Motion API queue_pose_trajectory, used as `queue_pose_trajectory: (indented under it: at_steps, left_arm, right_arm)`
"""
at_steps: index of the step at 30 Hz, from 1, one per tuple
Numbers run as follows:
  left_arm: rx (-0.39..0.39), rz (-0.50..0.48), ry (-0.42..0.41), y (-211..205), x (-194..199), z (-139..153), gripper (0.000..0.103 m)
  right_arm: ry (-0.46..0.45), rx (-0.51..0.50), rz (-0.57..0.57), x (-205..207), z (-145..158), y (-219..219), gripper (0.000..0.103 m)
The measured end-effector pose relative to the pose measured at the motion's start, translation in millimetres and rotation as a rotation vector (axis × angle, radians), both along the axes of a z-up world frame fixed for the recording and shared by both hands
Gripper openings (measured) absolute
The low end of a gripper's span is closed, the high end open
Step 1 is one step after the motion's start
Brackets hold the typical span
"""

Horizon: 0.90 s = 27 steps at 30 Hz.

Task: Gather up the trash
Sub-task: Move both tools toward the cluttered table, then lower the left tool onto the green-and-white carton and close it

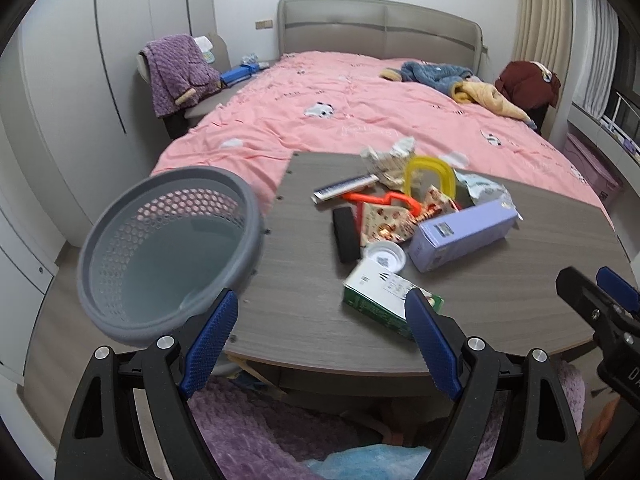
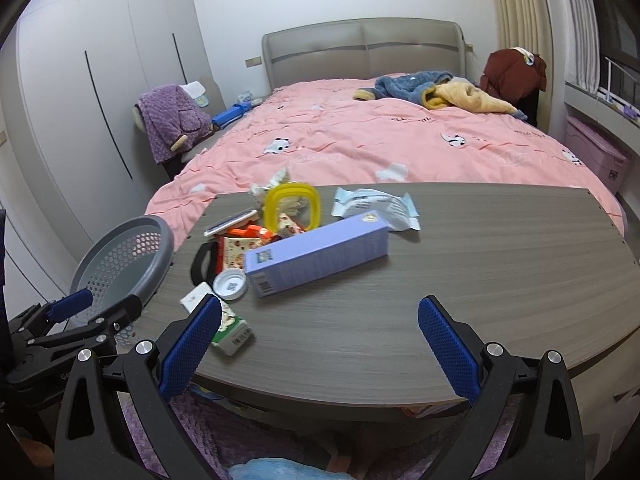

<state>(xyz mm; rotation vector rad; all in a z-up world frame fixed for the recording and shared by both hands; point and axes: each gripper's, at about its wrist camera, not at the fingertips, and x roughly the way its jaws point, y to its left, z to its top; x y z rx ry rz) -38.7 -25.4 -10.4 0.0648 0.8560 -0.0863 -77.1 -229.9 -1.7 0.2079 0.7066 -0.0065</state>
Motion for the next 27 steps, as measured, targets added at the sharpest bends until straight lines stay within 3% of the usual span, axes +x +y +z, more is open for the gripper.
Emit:
queue_pose_trajectory:
  at_steps: [6,12,23,27]
  left_arm:
    - [-0.013,-0.07,0.076,-28.5,11.2,-24.8,0.082]
    - [-0.016,-0.145,0.08,-31.5,22.2,-29.5,0.082]
    - [0.022,-0.454,0.119,-35.7,37.9,-42.7,0.082]
    - [-0.009,-0.497,0.159,-38.6,44.3,-52.1,0.082]
  right_arm:
    - [0.03,0.047,-0.033,1.7,-17.3,-27.9,0.097]
    - [0.035,0.085,-0.054,3.0,-25.8,-45.7,0.097]
    - [0.058,0.112,-0.073,9.7,-36.9,-57.0,0.097]
    - [0.069,0.105,-0.067,13.8,-39.4,-54.1,0.097]
